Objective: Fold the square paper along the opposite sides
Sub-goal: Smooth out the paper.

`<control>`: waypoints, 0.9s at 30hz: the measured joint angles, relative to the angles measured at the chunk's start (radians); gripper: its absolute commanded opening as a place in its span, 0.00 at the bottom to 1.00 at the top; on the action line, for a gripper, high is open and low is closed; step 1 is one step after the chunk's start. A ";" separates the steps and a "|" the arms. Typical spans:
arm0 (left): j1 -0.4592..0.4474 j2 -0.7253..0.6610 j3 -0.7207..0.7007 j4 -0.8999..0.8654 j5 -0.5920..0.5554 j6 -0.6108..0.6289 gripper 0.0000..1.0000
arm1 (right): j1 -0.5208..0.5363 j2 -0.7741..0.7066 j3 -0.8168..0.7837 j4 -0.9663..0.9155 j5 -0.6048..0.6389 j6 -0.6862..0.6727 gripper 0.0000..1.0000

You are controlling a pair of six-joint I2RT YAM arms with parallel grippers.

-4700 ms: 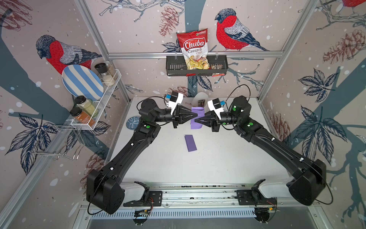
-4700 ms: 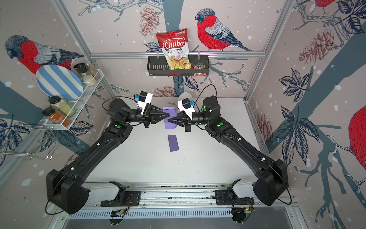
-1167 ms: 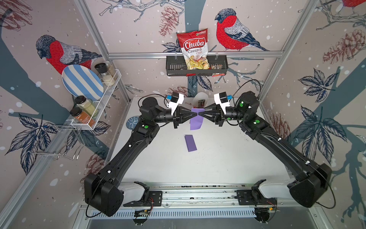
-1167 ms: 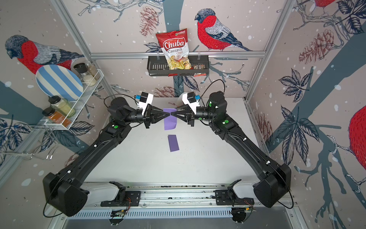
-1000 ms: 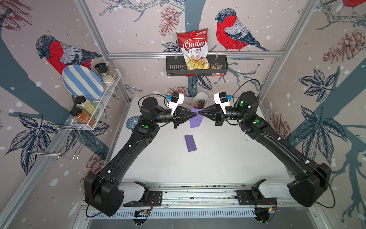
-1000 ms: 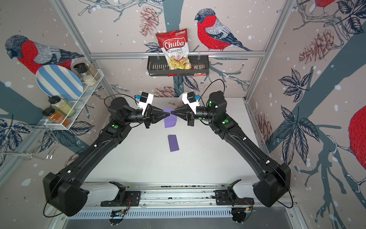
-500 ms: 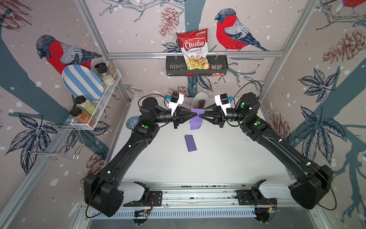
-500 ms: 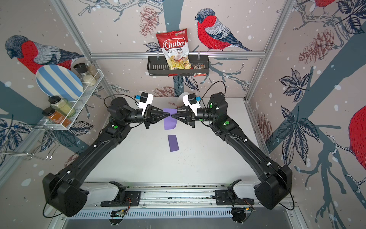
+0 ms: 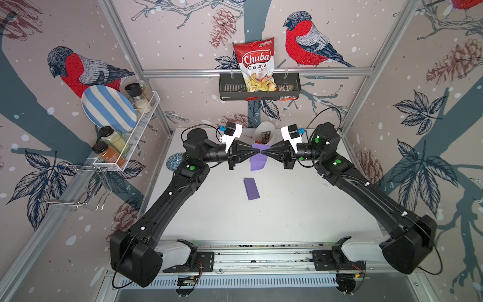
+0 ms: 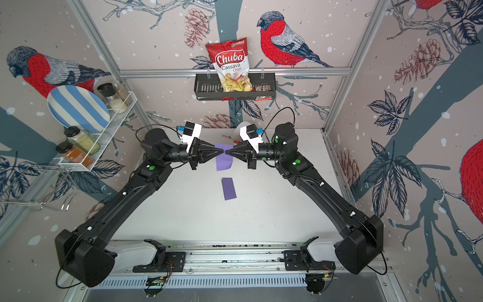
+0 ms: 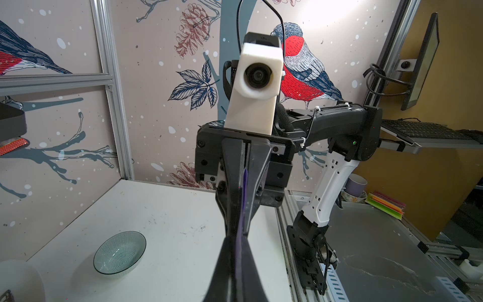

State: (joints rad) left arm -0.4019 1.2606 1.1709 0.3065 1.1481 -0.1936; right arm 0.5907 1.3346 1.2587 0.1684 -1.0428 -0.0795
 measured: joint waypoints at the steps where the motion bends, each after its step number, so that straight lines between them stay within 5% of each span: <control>1: 0.000 0.000 0.003 -0.005 0.000 0.002 0.00 | 0.000 -0.002 -0.002 0.003 -0.001 0.000 0.00; 2: 0.000 0.000 0.008 -0.014 -0.001 0.005 0.00 | 0.001 -0.004 -0.004 0.005 -0.001 0.000 0.03; 4: 0.000 0.000 0.020 -0.032 0.000 0.011 0.00 | 0.003 -0.010 -0.011 0.016 0.000 0.000 0.27; 6: 0.000 0.000 0.031 -0.034 -0.006 0.016 0.00 | 0.004 -0.018 -0.022 0.020 -0.005 0.000 0.32; 8: 0.000 0.000 0.040 -0.026 -0.015 0.017 0.00 | 0.004 -0.018 -0.027 0.019 -0.011 -0.004 0.25; 11: 0.000 0.000 0.041 -0.021 -0.015 0.011 0.00 | 0.005 -0.018 -0.029 0.017 -0.011 -0.003 0.01; 17: 0.000 0.000 0.039 0.000 -0.005 -0.010 0.00 | 0.010 -0.017 -0.029 0.017 -0.011 -0.001 0.02; 20: 0.000 -0.003 0.039 0.002 -0.003 -0.012 0.00 | 0.013 -0.018 -0.029 0.016 -0.011 -0.001 0.21; 21: 0.000 -0.003 0.039 0.005 -0.004 -0.013 0.00 | 0.013 -0.019 -0.031 0.016 -0.011 -0.002 0.19; 23: 0.000 -0.006 0.039 0.014 -0.003 -0.017 0.00 | 0.016 -0.019 -0.034 0.013 -0.011 -0.005 0.00; 27: 0.000 -0.013 0.039 0.019 0.000 -0.020 0.00 | 0.019 -0.019 -0.034 0.011 -0.011 -0.003 0.00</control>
State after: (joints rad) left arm -0.4019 1.2476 1.2102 0.3252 1.1481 -0.2134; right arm 0.6094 1.3159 1.2247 0.1791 -1.0534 -0.0822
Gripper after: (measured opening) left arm 0.048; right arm 0.067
